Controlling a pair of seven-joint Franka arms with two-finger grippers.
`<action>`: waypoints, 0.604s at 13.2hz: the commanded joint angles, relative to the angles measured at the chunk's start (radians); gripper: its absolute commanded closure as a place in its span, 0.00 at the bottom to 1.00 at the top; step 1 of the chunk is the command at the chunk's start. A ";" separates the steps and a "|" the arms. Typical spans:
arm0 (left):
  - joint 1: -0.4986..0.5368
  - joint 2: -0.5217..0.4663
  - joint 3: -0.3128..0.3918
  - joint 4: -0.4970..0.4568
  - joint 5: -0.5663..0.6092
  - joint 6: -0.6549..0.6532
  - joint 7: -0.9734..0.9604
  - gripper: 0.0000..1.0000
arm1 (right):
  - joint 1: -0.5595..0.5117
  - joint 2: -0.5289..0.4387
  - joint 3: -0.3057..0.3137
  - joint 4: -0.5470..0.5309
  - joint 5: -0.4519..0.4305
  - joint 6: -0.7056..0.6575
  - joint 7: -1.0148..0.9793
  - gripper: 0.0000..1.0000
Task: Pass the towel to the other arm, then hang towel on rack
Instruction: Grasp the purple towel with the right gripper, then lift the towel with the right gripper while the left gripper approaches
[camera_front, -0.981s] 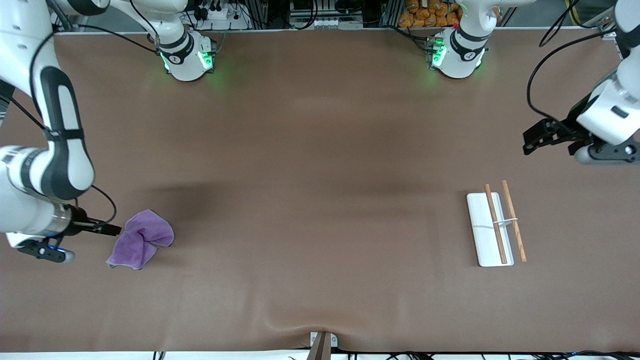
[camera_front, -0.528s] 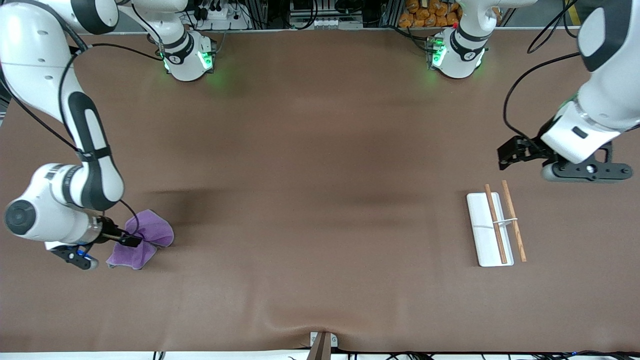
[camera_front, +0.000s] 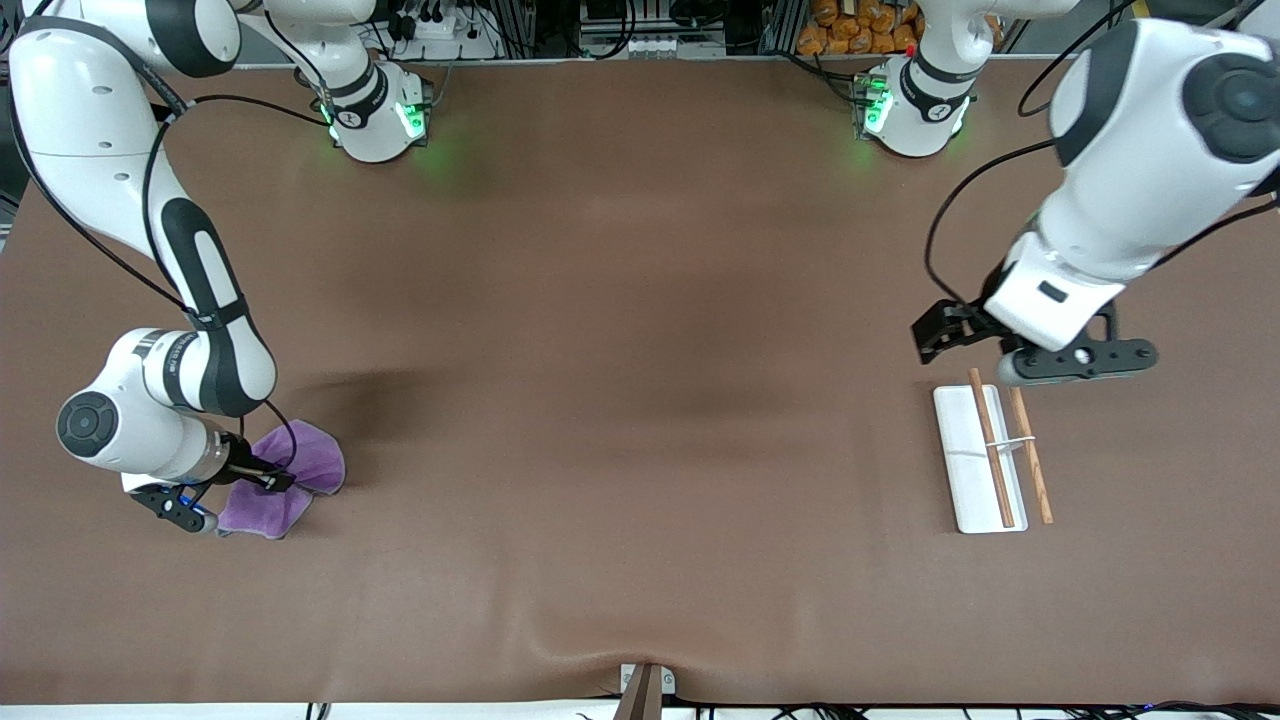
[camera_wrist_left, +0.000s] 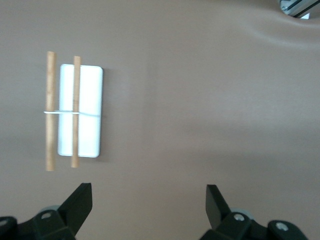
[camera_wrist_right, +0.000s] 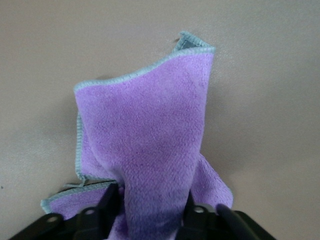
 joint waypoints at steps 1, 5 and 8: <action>-0.046 0.031 -0.001 0.023 -0.015 0.037 -0.104 0.00 | -0.001 -0.027 0.002 -0.009 0.013 -0.003 0.005 1.00; -0.097 0.079 -0.006 0.041 -0.018 0.107 -0.217 0.00 | 0.025 -0.078 0.005 -0.002 0.013 -0.044 -0.001 1.00; -0.143 0.136 -0.006 0.095 -0.023 0.107 -0.351 0.00 | 0.059 -0.138 0.008 0.024 0.015 -0.143 0.001 1.00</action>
